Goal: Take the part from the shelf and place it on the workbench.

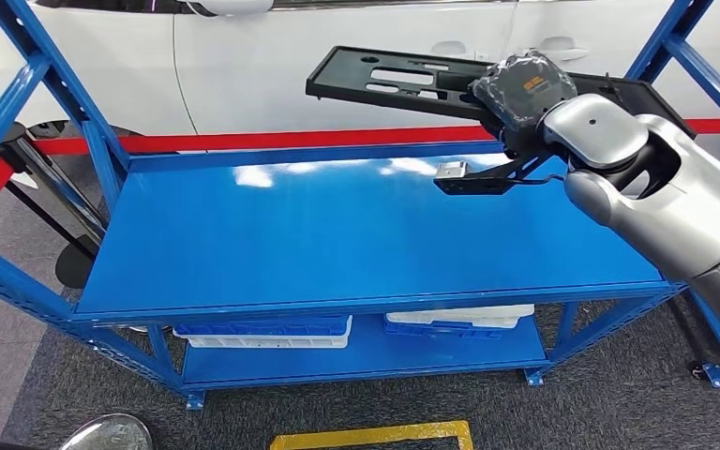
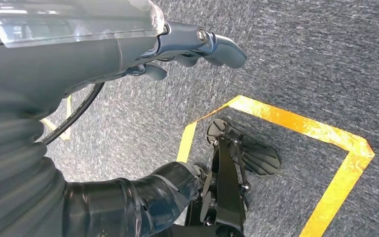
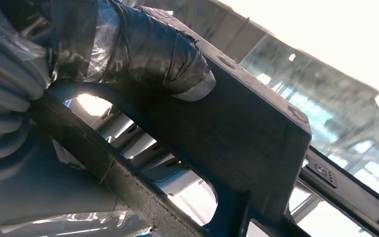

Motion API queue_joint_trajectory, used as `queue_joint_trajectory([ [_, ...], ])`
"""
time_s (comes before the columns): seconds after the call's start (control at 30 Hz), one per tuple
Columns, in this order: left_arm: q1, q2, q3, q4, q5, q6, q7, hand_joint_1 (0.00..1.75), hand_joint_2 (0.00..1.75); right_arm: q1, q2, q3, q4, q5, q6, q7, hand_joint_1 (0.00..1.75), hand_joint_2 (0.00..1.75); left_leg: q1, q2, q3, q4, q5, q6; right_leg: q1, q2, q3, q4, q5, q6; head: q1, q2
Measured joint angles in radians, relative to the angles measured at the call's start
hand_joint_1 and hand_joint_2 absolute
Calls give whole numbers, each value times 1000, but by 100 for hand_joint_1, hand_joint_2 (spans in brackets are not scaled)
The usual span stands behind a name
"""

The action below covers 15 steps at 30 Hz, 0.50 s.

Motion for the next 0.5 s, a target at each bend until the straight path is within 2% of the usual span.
queue_joint_trajectory([
  [0.27,-1,2,4,0,-6,-2,-10,0,175,0,-2,0,0,-17,19,-4,175,175,0,0,0,0,0,0,0,0,0,0,0,0,0,0],
  [0.3,-1,2,4,0,-6,-3,-12,0,175,-1,-2,0,0,-18,18,-3,175,175,-1,0,-1,1,-1,1,-1,0,2,-3,1,1,0,0],
  [0.37,-3,3,5,0,-6,-6,-19,0,175,1,-3,0,0,-22,15,-1,175,175,2,1,11,-18,8,12,0,-1,10,-9,1,6,0,0],
  [0.4,-4,3,5,0,-6,-6,-22,0,175,1,-3,0,1,-25,13,0,175,175,5,3,20,-33,16,20,0,-2,10,1,-11,8,1,0],
  [0.43,-6,3,6,0,-6,-7,-24,0,175,0,-5,0,1,-28,11,2,175,175,9,5,30,-49,24,26,2,-2,-3,34,-36,8,2,0],
  [0.5,-8,3,8,0,-6,-5,-22,0,175,1,-7,1,2,-31,7,4,175,175,13,8,34,-62,32,30,0,-2,-52,146,-102,8,4,0],
])
